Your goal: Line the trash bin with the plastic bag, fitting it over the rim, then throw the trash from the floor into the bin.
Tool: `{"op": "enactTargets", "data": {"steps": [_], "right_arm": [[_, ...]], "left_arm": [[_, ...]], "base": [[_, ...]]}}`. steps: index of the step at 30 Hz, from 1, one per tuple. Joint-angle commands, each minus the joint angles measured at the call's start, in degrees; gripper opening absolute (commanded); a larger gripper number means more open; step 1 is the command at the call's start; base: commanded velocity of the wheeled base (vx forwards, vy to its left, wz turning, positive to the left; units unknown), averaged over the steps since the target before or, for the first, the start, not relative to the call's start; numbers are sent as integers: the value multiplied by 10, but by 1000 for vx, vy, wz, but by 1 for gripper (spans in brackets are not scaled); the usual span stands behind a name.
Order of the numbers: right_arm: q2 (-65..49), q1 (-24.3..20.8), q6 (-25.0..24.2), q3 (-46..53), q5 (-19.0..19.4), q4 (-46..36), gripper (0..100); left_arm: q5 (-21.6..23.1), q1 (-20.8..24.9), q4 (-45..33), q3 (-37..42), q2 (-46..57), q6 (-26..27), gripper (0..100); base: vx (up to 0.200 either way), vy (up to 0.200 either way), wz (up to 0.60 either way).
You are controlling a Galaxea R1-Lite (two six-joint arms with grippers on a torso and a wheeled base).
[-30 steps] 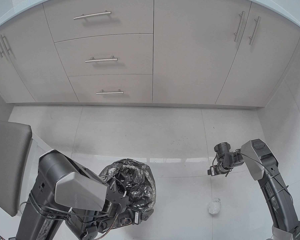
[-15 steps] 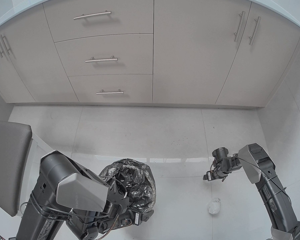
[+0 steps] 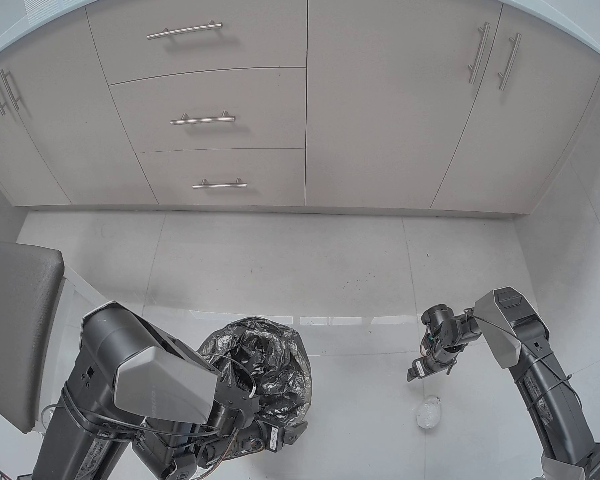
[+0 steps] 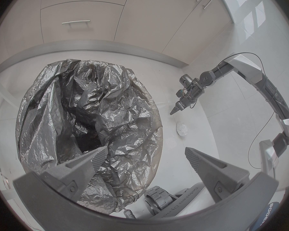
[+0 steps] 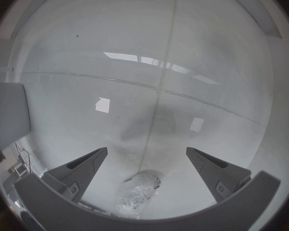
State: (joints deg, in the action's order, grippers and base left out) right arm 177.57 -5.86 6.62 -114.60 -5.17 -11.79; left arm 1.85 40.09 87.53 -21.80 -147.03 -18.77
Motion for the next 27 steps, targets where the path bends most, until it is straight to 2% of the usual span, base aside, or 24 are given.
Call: {"op": "enactTargets", "data": {"steps": [1, 5, 16, 27], "right_arm": [[0, -5, 15, 0, 0, -1, 100], [0, -7, 40, 0, -2, 1, 100], [0, -5, 41, 0, -3, 5, 100], [0, -5, 52, 0, -5, 2, 100]], "left_arm": [[0, 0, 0, 0, -1, 0, 100], [-1, 0, 0, 0, -1, 0, 100], [-1, 0, 0, 0, -1, 1, 100], [-1, 0, 0, -3, -1, 1, 100]], "base": [[0, 0, 0], [0, 0, 0], [0, 0, 0], [-200, 0, 0]]}}
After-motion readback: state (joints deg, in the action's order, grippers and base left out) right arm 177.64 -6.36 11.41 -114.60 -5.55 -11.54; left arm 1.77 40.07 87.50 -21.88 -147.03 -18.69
